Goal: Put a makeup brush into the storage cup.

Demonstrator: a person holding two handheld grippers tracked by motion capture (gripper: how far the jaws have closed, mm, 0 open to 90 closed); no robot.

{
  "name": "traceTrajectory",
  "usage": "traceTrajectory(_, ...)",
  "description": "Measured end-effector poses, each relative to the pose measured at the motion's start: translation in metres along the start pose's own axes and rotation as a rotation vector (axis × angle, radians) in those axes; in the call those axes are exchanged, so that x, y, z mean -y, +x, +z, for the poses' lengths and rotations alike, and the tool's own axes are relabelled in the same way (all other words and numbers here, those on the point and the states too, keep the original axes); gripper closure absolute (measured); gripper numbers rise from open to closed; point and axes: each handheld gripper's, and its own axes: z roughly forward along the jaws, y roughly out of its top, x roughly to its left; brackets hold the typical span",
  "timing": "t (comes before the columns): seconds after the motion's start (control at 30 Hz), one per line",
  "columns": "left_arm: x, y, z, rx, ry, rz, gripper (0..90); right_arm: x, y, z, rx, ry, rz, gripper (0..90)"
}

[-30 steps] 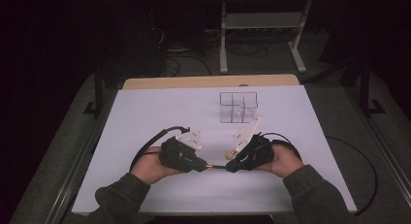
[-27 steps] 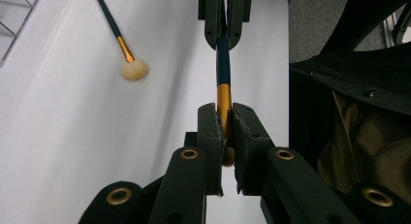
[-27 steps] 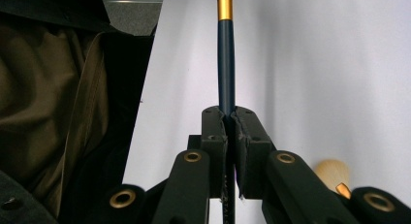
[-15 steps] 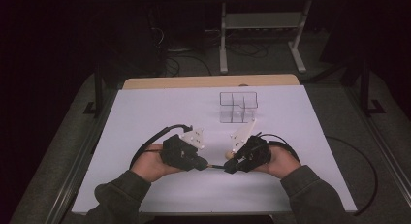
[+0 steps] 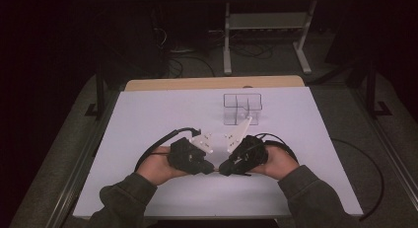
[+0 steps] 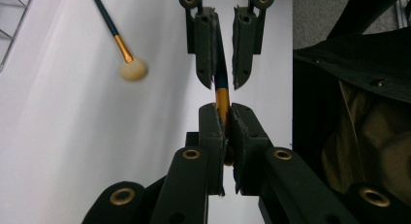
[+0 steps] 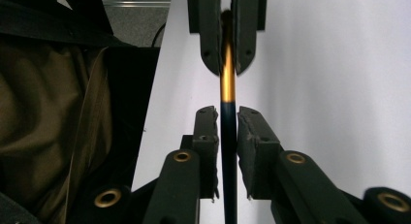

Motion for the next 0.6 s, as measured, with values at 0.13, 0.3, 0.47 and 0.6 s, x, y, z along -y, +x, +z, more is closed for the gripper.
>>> traceTrajectory(0.13, -0.0009, -0.0007, 0.0004, 0.005, -0.007, -0.004, 83.9, -0.0019, -0.0009, 0.0029, -0.006, 0.017, -0.006, 79.9)
traceTrajectory(0.3, -0.0015, -0.0003, 0.0012, 0.008, -0.007, 0.001, 83.9, -0.0017, -0.0019, 0.0054, -0.011, 0.023, -0.009, 81.1)
traceTrajectory(0.47, -0.002, -0.0019, 0.0024, 0.005, -0.001, 0.006, 83.3, -0.0012, -0.0024, 0.0064, -0.022, 0.028, -0.012, 82.3)
traceTrajectory(0.6, -0.0016, -0.0026, 0.002, -0.01, 0.001, 0.006, 79.6, 0.0, -0.0024, 0.0072, -0.023, 0.031, -0.016, 82.6)
